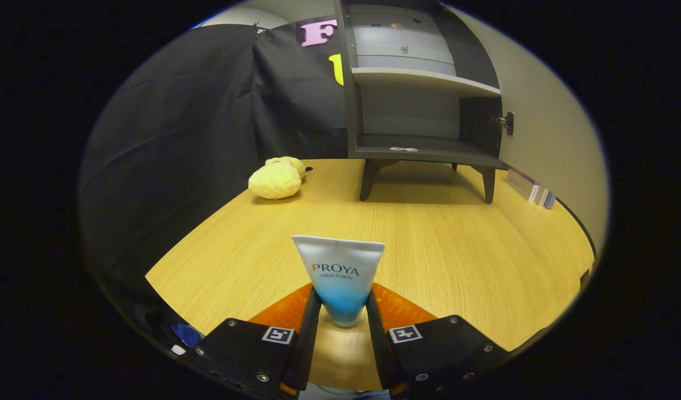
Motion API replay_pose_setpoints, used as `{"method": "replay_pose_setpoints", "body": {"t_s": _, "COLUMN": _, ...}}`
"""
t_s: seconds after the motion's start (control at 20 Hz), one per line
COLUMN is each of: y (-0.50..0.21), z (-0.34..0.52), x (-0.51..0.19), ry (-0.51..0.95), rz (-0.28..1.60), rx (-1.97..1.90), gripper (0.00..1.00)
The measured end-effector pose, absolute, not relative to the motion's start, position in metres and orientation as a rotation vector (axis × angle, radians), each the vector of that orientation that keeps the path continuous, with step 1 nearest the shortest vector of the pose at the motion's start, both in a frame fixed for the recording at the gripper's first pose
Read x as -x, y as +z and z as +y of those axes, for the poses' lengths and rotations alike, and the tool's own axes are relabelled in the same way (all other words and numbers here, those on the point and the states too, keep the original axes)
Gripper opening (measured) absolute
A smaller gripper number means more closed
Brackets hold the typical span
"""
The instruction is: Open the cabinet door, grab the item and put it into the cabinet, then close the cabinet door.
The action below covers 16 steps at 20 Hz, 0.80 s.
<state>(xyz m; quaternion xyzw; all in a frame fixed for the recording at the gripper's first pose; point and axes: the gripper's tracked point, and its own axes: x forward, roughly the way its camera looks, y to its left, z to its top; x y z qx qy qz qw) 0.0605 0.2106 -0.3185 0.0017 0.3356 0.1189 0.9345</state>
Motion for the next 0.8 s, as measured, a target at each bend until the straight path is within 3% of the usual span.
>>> {"method": "replay_pose_setpoints", "body": {"t_s": 0.8, "y": -0.202, "z": 0.172, "x": -0.161, "ry": 0.217, "rz": 0.560, "rx": 0.036, "gripper": 0.47}}
